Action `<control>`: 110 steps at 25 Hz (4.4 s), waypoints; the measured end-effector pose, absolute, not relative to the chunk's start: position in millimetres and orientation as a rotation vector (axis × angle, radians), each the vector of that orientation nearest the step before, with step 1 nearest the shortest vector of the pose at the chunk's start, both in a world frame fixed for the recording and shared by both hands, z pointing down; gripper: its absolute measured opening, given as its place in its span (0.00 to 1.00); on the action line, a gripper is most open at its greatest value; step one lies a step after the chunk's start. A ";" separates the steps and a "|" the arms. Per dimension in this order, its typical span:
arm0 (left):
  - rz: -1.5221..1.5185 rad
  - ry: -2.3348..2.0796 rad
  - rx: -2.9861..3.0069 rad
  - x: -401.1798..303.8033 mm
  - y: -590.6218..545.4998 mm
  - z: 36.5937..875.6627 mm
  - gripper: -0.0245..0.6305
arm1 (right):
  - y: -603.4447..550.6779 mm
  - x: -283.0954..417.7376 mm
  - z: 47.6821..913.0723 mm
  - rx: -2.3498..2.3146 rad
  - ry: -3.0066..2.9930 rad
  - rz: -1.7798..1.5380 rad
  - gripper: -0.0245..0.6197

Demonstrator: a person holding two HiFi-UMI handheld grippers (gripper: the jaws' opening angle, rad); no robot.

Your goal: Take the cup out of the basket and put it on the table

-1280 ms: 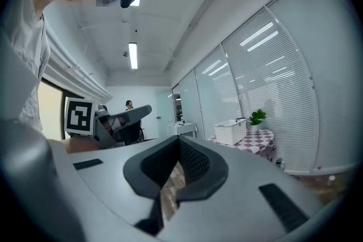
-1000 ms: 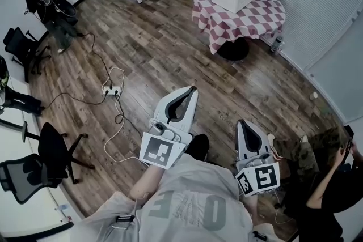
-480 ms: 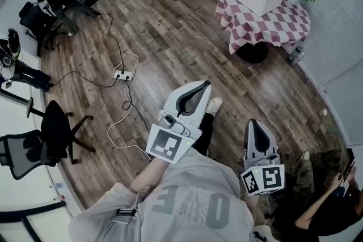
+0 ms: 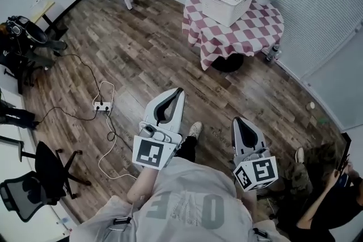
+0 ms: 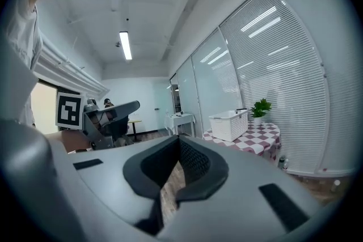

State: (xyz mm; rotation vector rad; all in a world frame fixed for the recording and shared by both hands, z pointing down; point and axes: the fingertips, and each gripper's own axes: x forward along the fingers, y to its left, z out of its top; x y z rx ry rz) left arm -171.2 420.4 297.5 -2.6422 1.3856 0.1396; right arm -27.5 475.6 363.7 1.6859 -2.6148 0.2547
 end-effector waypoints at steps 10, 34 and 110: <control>0.142 1.439 -2.636 -177.2 298.3 294.2 0.04 | 365.3 -16.6 360.2 1.691 -2.574 0.267 0.05; 0.173 1.252 -2.755 -136.1 138.1 297.4 0.04 | 215.4 6.3 356.8 1.862 -2.469 0.275 0.05; 0.164 1.198 -2.917 25.8 -414.8 317.8 0.04 | -350.1 127.3 373.4 1.743 -2.340 0.395 0.05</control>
